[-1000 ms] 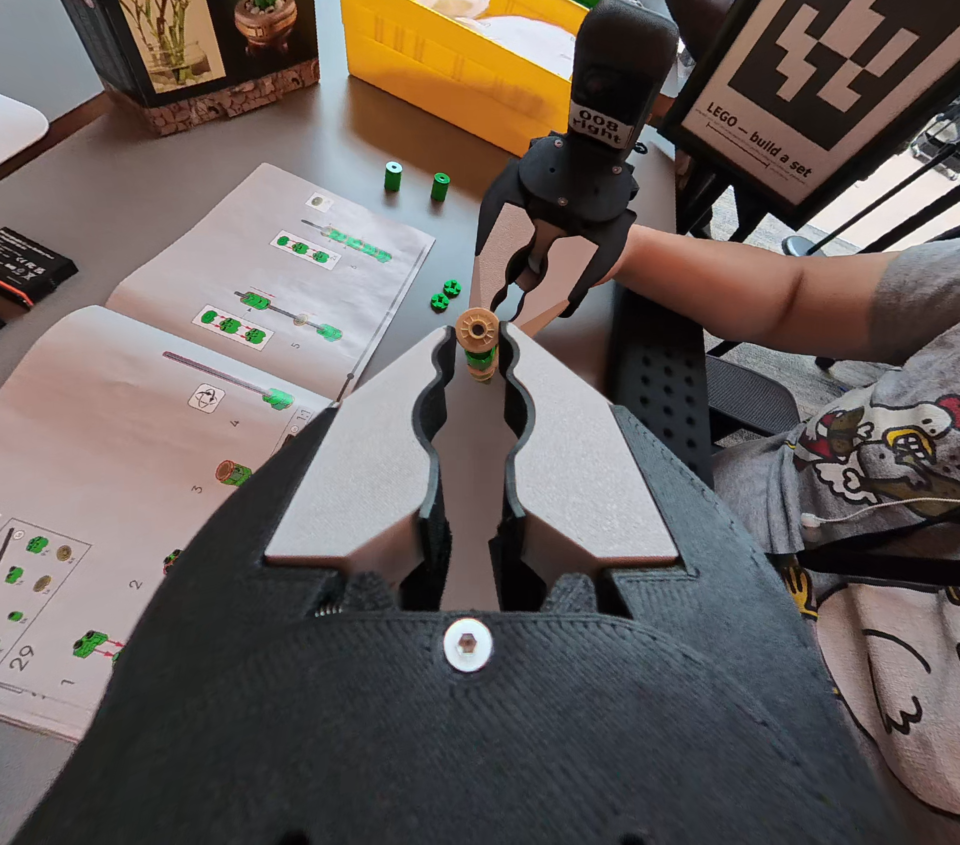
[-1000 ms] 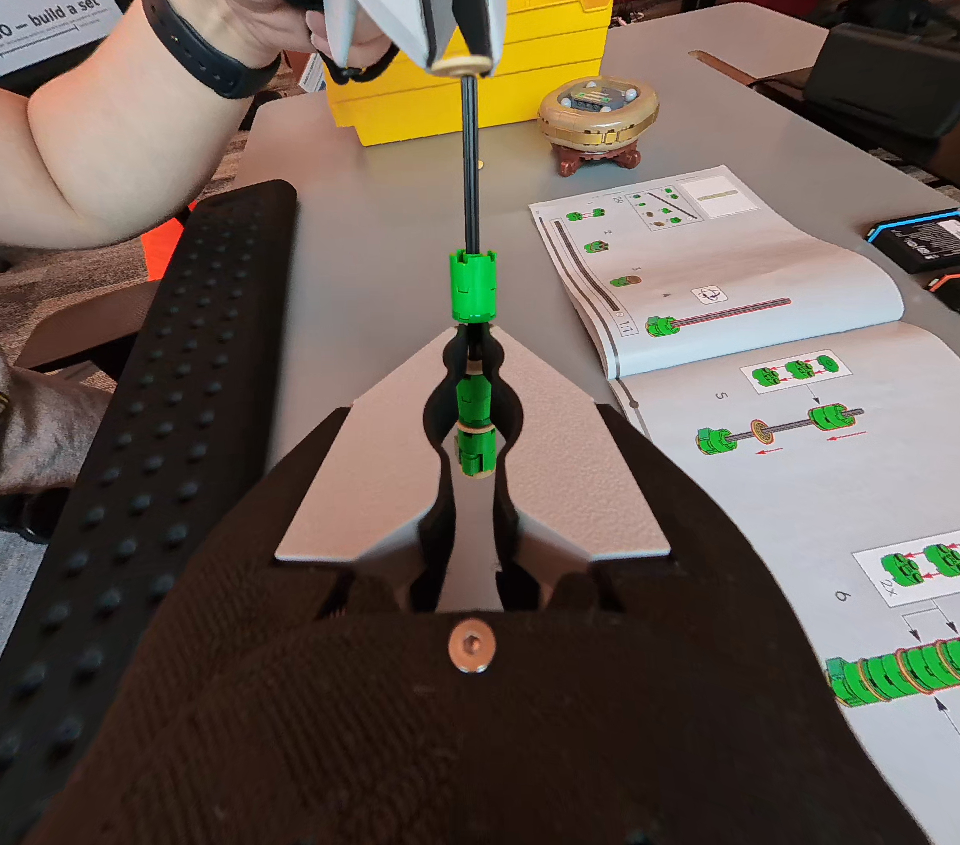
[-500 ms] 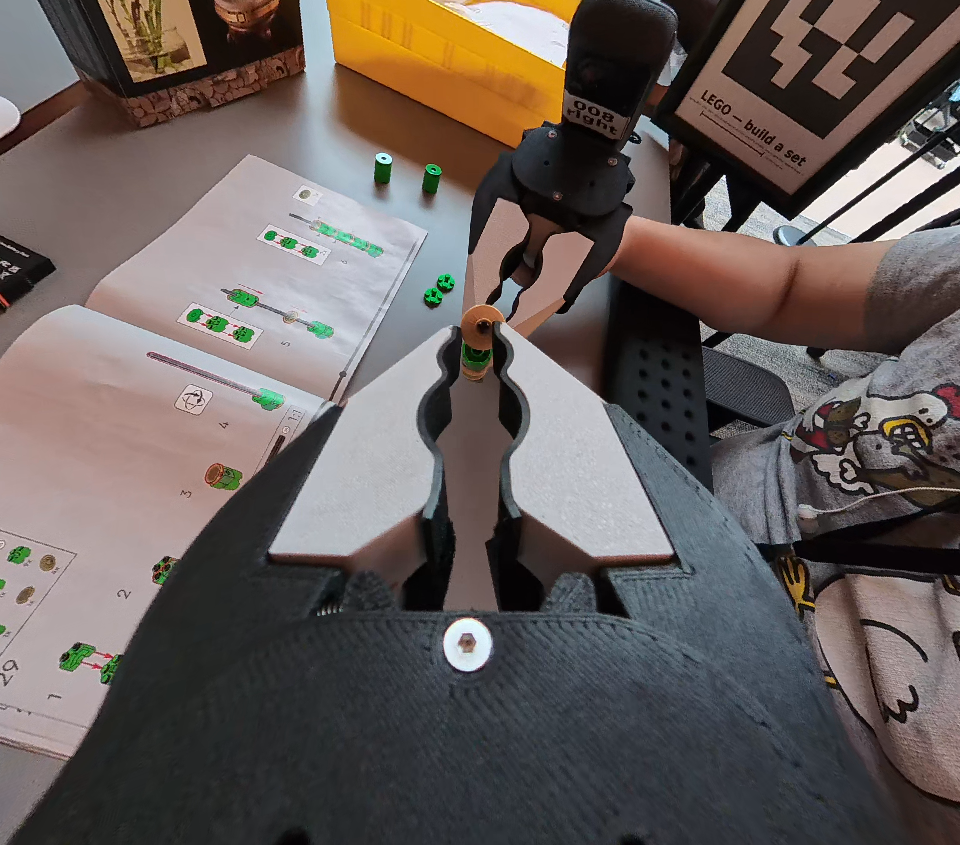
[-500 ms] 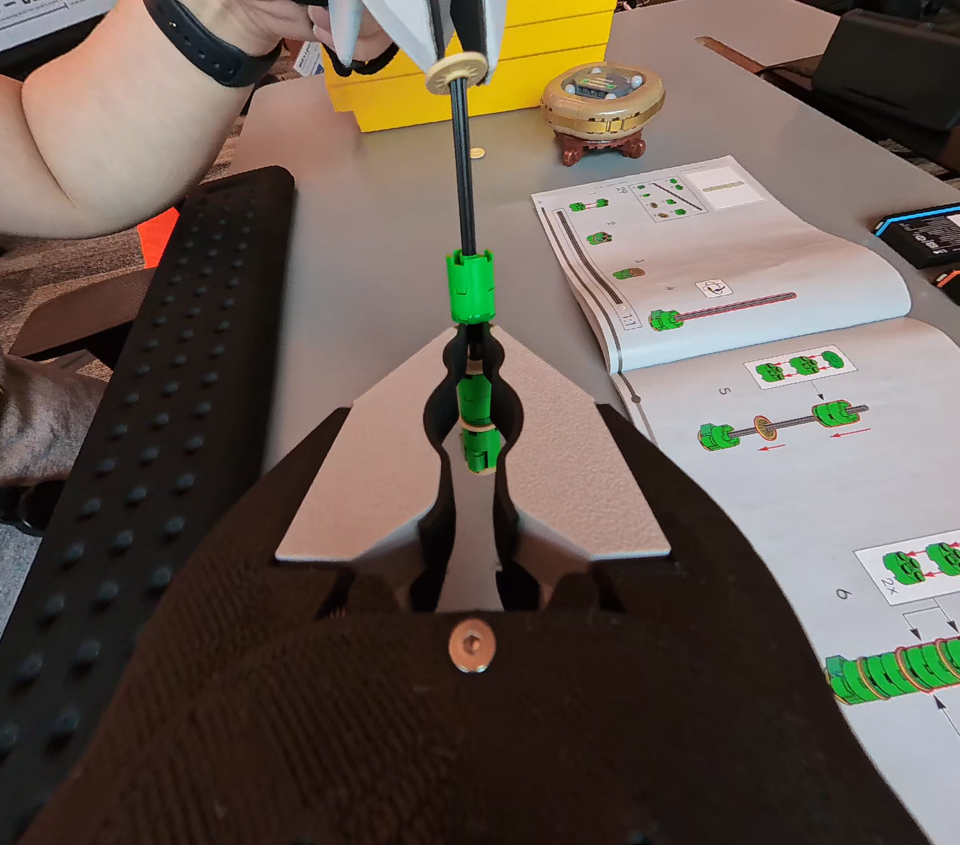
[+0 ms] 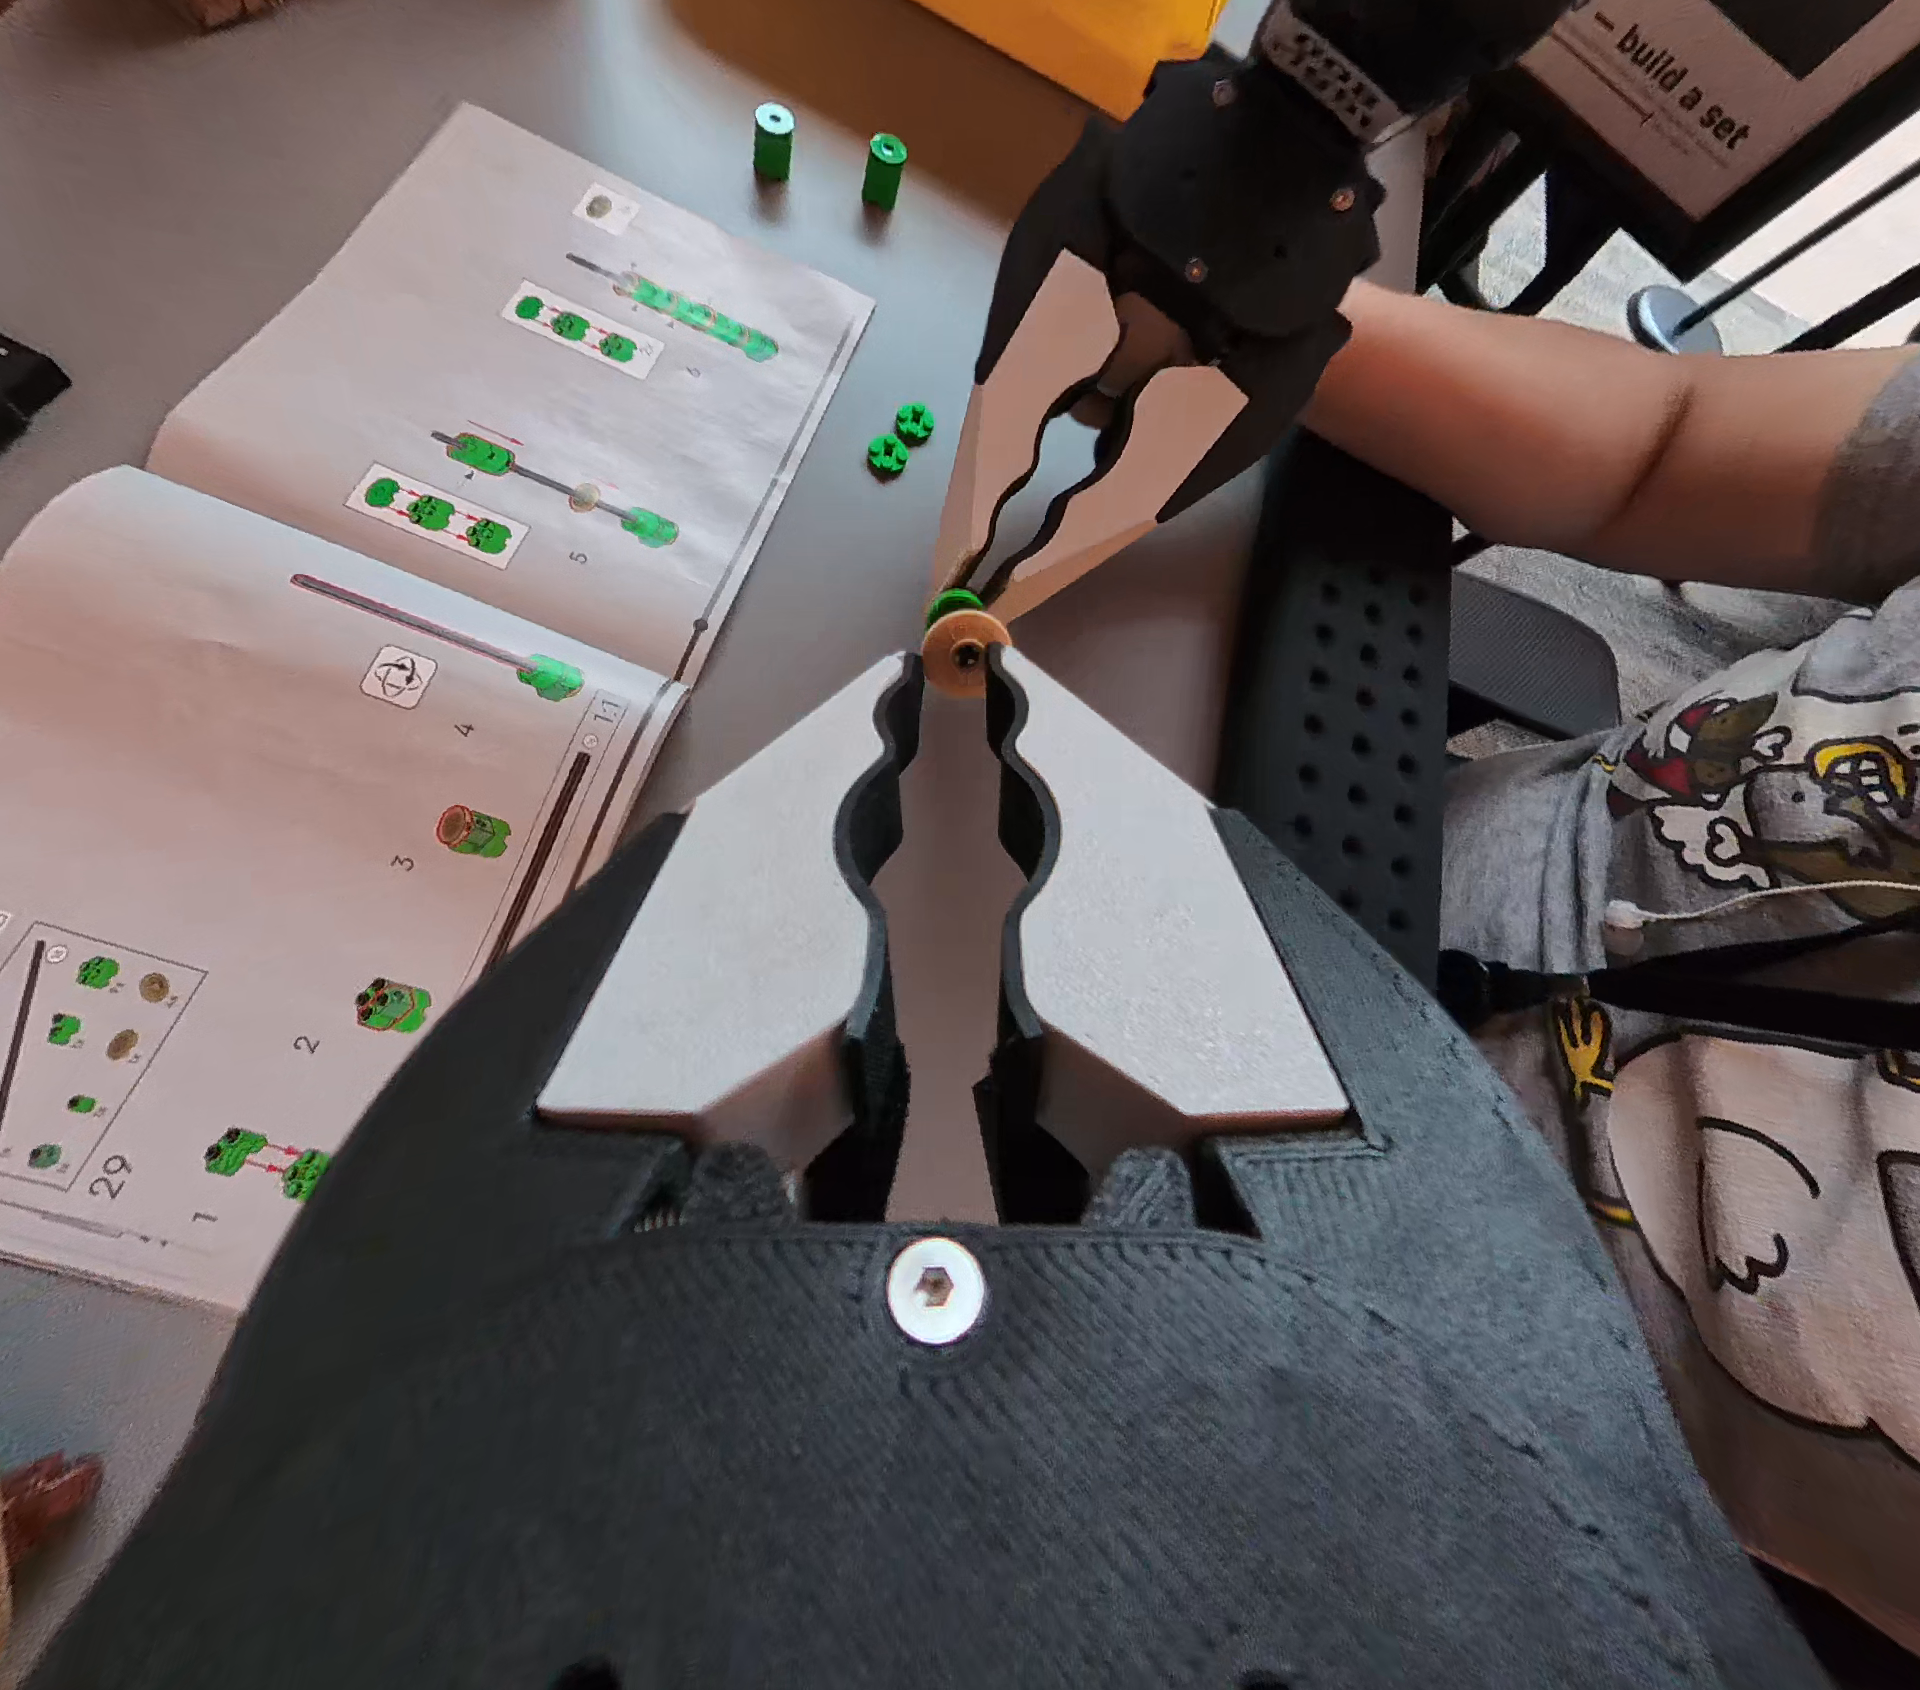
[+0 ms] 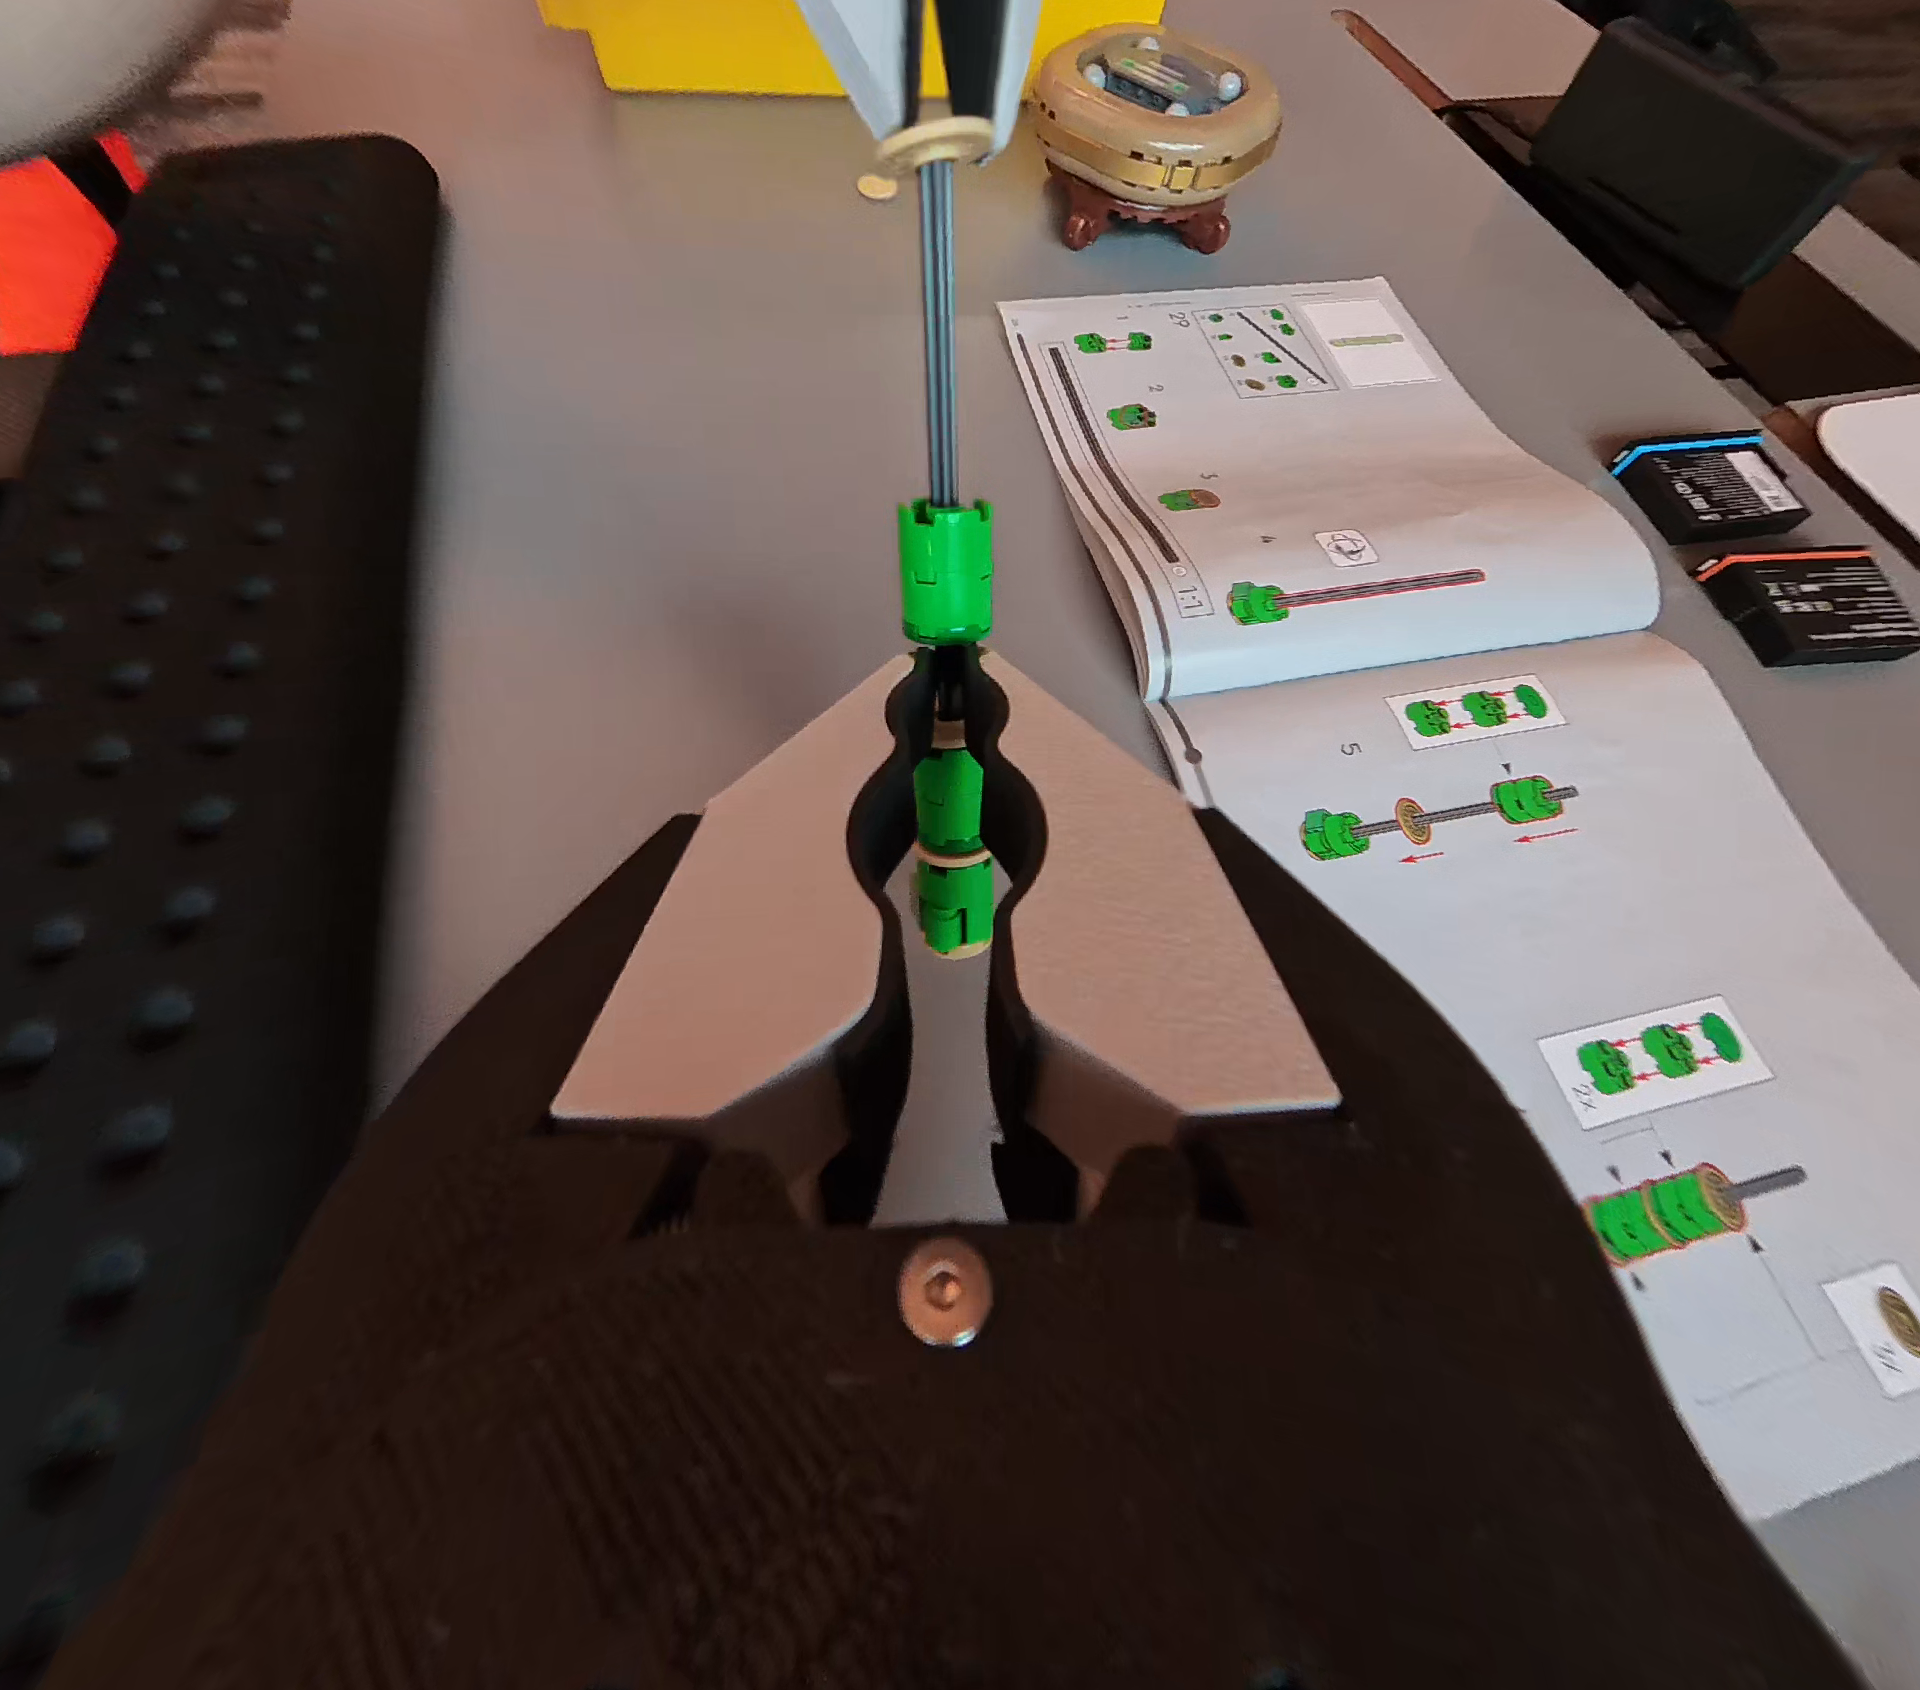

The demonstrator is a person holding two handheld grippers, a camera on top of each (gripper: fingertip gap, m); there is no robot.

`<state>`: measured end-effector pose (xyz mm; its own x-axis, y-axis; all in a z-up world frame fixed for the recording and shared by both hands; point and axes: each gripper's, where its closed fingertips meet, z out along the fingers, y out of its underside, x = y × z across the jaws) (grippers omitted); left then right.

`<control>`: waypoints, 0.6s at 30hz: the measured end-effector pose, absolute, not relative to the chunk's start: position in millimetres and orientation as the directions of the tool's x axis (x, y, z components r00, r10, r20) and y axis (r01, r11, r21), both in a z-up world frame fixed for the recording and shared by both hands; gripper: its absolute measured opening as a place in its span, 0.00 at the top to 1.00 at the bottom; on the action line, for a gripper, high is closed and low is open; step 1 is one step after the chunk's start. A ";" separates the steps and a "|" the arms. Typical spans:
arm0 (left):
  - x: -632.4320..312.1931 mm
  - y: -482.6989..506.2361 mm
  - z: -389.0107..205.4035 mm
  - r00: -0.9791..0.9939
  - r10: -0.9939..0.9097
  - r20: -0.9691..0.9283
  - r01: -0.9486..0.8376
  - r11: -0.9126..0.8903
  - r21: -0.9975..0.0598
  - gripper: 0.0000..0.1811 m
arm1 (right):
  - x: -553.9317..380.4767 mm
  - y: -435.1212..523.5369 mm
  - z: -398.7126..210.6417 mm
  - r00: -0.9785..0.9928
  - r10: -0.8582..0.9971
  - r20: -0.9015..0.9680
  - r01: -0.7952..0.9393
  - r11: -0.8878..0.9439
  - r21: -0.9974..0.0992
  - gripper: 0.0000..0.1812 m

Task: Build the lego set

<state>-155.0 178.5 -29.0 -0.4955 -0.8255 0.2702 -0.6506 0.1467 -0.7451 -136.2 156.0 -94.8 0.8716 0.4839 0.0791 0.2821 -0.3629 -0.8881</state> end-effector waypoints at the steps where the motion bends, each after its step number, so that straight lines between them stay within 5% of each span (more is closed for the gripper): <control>1: -155.8 178.8 -31.4 -0.497 -0.827 0.264 -0.660 0.162 -0.734 0.95 | -136.0 155.9 -95.9 0.870 0.483 0.098 0.301 -0.364 -0.882 0.99; 11: -163.3 177.1 -50.6 -0.522 -0.815 0.252 -0.748 0.294 -0.595 0.95 | -134.9 155.3 -108.9 0.856 0.484 0.182 0.399 -0.395 -0.828 0.98; 18: -157.5 171.2 -44.3 -0.546 -0.786 0.290 -0.729 0.276 -0.626 0.95 | -137.5 155.6 -90.5 0.862 0.483 0.152 0.335 -0.319 -0.887 0.98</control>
<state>-157.5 171.2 -44.3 -0.5460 -0.7860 0.2901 -0.7294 0.2756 -0.6261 -137.5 155.6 -90.5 0.8623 0.4832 0.1515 0.3347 -0.3193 -0.8866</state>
